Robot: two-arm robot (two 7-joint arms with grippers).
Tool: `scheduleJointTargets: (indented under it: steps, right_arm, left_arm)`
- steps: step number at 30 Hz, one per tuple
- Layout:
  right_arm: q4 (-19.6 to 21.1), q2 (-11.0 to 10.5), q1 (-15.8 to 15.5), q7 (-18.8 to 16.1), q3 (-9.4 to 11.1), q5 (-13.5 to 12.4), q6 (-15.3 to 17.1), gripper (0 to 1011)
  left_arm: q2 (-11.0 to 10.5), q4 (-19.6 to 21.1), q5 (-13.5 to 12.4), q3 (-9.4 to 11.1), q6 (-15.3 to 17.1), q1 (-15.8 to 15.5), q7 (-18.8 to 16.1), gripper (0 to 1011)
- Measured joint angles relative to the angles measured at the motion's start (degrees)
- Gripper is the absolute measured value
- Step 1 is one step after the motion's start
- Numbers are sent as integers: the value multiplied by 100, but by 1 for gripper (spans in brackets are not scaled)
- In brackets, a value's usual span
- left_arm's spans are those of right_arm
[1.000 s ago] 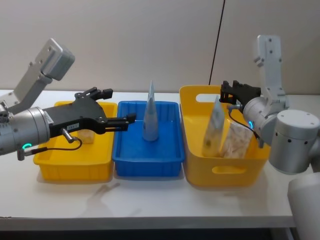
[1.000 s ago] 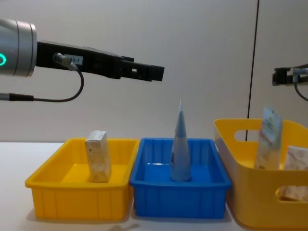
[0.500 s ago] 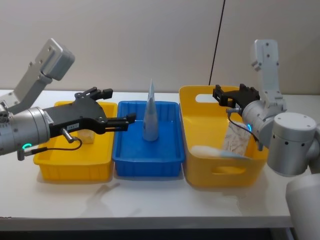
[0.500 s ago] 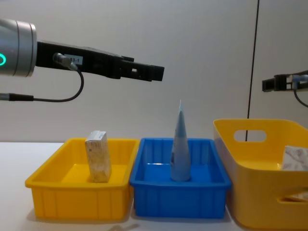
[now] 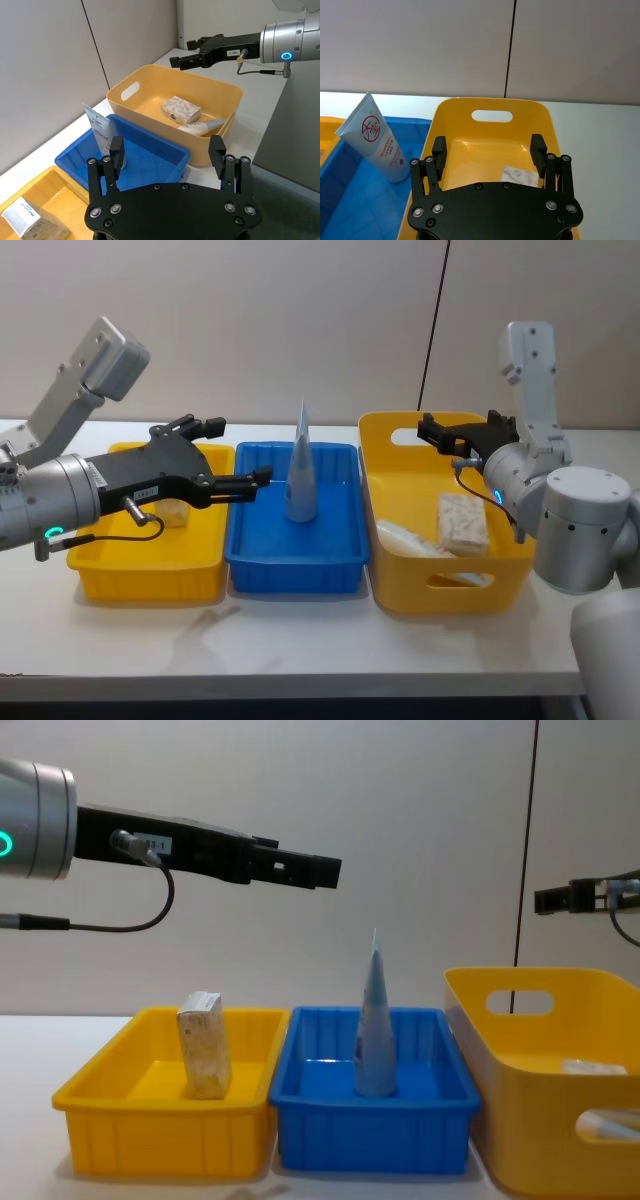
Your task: Bimanual collaborative sorting of washing and personal care products
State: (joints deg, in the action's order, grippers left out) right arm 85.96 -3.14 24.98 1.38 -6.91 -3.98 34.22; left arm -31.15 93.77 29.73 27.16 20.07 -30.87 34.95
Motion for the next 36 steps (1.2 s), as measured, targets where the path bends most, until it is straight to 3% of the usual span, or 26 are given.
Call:
scheduleJointTargets:
  steps: [15,24,36]
  right_arm:
    - [74,-79,-48,-181,-13,-21,23,1002]
    - [334,-372,-205,-761,-41,-174,75,1002]
    - [962,-966,-653,-1735,54,-578,125,1002]
  left_arm:
    - [0,0,0,0,0,0,0,1001]
    - [0,0,0,0,0,0,0,1001]
    - [0,0,0,0,0,0,0,1002]
